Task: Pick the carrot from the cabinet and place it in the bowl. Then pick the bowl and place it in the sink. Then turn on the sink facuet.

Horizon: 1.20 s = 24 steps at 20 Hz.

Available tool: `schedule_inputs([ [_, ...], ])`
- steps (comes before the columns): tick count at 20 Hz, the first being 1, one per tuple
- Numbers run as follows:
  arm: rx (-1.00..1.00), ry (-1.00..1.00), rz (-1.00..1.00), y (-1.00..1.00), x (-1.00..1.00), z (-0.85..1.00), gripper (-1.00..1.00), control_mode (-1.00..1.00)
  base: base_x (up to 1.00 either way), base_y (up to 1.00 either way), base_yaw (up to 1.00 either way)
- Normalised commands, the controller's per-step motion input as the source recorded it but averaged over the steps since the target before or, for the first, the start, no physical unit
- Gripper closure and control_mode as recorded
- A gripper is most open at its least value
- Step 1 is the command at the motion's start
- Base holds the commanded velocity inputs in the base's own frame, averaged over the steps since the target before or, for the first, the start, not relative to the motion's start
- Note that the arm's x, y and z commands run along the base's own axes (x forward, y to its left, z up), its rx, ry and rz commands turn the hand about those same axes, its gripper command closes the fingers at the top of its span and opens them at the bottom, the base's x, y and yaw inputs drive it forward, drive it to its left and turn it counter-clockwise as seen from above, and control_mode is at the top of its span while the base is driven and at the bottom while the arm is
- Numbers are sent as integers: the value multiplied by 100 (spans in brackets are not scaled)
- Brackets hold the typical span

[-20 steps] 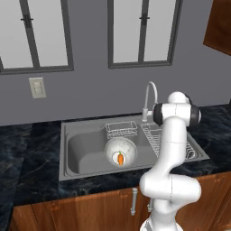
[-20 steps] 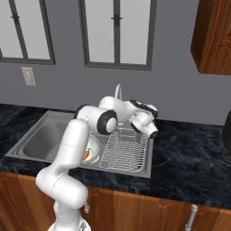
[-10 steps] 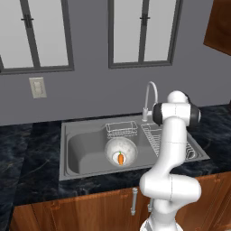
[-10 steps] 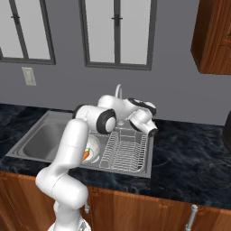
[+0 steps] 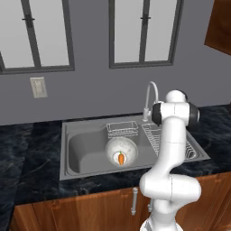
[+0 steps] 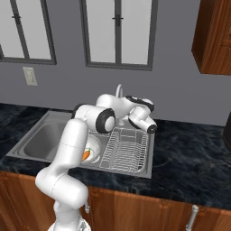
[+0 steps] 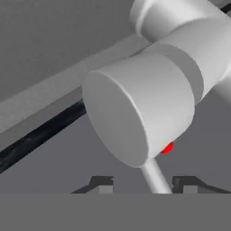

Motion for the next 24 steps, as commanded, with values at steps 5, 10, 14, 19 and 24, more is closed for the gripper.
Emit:
schedule_inputs([
  [5, 20, 19, -4, -87, 0, -4, 100, -100, 0, 0, 0],
  [10, 18, 18, -3, -85, 0, -13, 100, -100, 0, 0, 0],
  [14, 17, 17, -2, -85, 0, -20, 100, -100, 0, 0, 0],
  [19, 13, 14, -2, -73, 0, -18, 100, -100, 0, 0, 0],
  [24, 6, 1, -1, -33, -18, -8, 100, -100, 0, 0, 0],
])
